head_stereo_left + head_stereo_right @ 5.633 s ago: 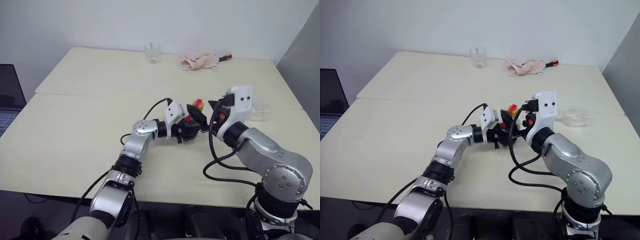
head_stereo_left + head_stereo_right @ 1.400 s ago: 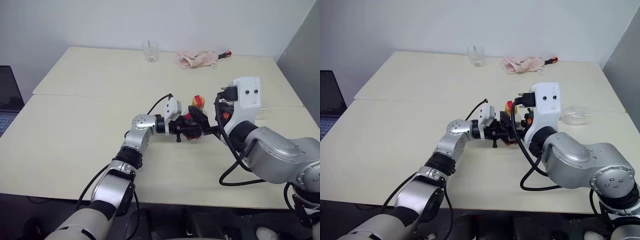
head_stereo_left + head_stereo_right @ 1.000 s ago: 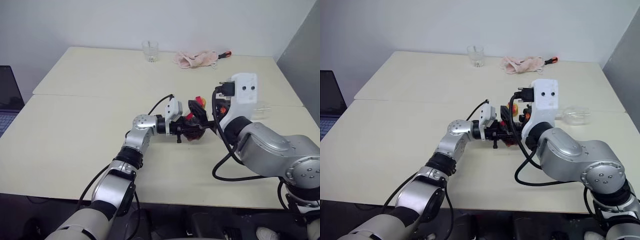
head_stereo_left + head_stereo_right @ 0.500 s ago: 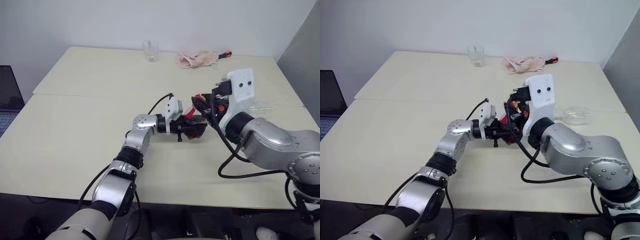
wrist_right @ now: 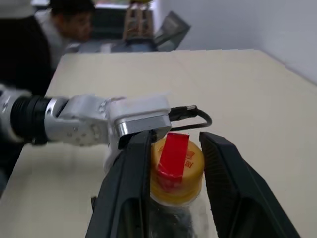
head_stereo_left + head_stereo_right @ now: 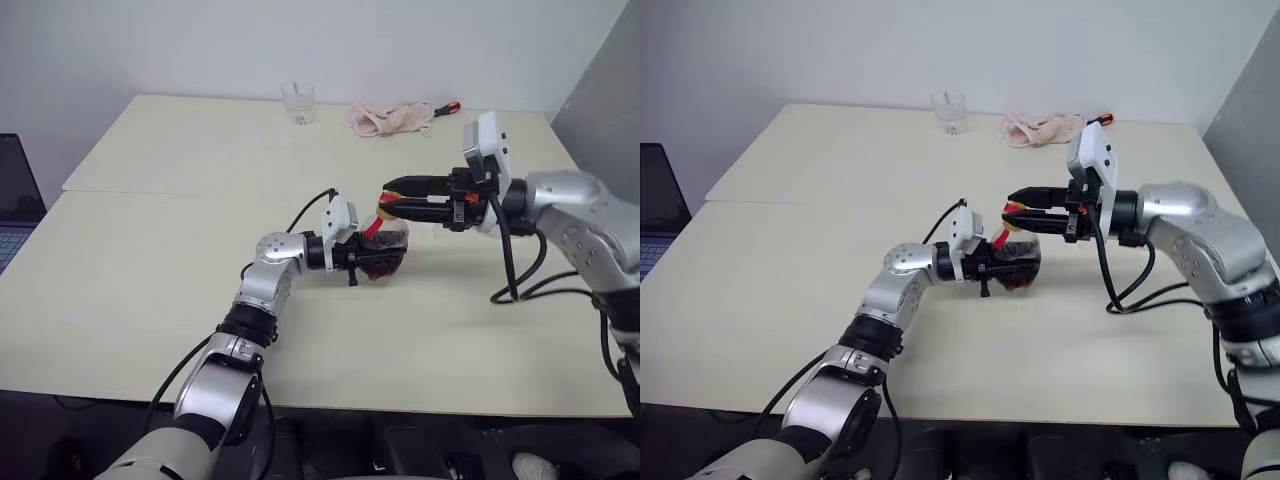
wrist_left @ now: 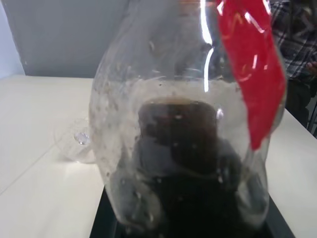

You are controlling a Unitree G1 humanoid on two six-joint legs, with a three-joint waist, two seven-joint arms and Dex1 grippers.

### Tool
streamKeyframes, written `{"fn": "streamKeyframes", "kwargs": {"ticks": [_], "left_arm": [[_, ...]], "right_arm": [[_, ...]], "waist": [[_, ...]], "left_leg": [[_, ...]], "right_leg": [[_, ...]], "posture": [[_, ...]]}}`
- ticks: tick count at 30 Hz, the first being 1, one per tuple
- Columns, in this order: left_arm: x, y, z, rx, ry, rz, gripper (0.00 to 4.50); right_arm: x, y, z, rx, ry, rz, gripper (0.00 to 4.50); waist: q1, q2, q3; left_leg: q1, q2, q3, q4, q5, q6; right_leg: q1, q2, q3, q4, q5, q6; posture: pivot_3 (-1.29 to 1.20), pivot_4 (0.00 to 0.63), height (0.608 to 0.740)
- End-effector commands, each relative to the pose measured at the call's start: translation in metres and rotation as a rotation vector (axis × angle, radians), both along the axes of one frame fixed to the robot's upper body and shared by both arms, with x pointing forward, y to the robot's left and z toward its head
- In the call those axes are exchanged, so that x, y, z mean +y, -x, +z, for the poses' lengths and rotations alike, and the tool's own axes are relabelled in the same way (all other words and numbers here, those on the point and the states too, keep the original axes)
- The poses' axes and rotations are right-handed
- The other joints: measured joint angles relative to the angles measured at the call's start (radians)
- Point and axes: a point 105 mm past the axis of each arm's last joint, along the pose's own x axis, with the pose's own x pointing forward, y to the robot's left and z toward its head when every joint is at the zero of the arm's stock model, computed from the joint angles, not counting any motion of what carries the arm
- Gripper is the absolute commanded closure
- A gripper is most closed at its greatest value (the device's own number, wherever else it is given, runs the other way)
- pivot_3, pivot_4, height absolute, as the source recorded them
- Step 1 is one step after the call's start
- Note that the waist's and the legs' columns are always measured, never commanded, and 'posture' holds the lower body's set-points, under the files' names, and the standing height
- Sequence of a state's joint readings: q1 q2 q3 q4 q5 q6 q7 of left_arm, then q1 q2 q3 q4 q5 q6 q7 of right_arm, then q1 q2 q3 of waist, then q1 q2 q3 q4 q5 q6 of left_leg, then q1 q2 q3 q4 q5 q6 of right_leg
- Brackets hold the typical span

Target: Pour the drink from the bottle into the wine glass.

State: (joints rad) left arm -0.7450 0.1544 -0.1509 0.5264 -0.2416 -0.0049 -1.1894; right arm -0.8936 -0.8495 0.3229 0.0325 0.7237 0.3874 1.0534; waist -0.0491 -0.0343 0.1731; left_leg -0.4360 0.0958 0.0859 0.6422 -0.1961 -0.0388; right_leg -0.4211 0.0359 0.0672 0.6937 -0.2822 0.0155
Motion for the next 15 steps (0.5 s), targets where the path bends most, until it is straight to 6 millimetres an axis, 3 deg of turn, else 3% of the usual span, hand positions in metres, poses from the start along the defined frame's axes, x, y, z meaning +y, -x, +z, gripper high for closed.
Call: {"fn": "streamKeyframes", "kwargs": {"ticks": [1,4,10,15], "left_arm": [[-0.005,0.011,0.03,-0.108,0.058,-0.038,3.49],[-0.004,0.013,0.029,-0.105,0.053,-0.028,3.49],[0.001,0.012,0.028,-0.104,0.042,-0.017,3.49],[-0.001,0.012,0.028,-0.101,0.04,-0.026,3.49]], "right_arm": [[-0.011,-0.016,-0.017,0.005,0.113,0.06,3.65],[-0.009,-0.02,-0.014,-0.029,0.111,0.116,4.5],[-0.006,-0.02,-0.011,-0.027,0.106,0.159,4.5],[-0.018,0.0,0.021,0.001,-0.024,0.163,4.5]], "waist": [[0.002,0.0,0.0],[0.006,0.0,0.0],[0.019,0.001,0.0],[0.021,0.001,0.001]], "left_leg": [[0.0,0.0,0.0,0.0,0.0,0.0],[0.0,0.0,0.001,0.0,0.0,0.0],[0.0,0.0,0.002,0.001,0.0,0.0],[0.0,0.0,0.003,0.001,0.0,0.0]], "right_leg": [[0.0,0.0,-0.001,0.0,0.0,0.0],[0.0,0.0,0.0,0.002,0.0,-0.001],[0.0,-0.001,-0.001,0.003,0.002,-0.005],[0.0,-0.002,-0.001,0.003,0.002,-0.005]], "posture": [[0.0,0.15,0.74],[0.0,0.15,0.74],[0.0,0.15,0.74],[0.0,0.15,0.74]]}}
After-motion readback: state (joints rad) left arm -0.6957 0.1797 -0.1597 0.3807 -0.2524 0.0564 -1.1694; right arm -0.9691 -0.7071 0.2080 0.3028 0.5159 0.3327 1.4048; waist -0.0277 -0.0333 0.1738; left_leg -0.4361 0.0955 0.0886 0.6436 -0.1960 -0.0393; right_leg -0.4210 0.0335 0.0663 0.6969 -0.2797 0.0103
